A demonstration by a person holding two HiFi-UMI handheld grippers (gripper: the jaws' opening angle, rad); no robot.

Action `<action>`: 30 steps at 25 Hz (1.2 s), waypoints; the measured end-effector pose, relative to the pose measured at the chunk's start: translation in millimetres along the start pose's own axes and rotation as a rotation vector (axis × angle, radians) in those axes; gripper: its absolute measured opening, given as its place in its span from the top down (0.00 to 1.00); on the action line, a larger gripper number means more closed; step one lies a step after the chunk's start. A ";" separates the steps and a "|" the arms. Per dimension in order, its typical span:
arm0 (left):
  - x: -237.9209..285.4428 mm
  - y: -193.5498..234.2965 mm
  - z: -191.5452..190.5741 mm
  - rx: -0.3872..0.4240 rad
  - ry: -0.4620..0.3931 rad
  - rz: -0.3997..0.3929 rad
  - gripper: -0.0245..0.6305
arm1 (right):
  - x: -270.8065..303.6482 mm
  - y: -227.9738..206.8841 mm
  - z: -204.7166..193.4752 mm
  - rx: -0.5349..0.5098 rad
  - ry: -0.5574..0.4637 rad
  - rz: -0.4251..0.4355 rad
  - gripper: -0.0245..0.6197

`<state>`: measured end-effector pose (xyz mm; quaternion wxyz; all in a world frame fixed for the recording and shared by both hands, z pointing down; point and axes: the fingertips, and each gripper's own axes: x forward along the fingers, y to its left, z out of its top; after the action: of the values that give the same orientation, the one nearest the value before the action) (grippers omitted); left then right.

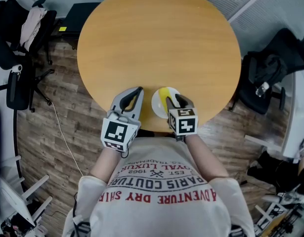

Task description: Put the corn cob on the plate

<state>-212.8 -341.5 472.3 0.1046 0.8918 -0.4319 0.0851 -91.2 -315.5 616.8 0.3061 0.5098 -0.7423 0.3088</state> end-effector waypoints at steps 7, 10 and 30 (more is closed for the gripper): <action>-7.7 -11.7 23.4 0.071 -0.055 -0.014 0.91 | -40.9 -18.8 50.3 -0.016 -0.202 -0.080 0.91; -10.5 -11.7 37.1 0.081 -0.084 -0.003 0.91 | -63.2 -14.2 78.9 -0.036 -0.327 -0.039 0.92; -14.2 -23.6 86.7 0.081 -0.221 -0.028 0.91 | -161.1 1.3 146.4 -0.139 -0.819 0.019 0.92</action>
<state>-197.6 -339.1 382.6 0.0216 0.9053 -0.4243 0.0022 -65.7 -336.5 401.6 0.0163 0.5617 -0.8265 0.0323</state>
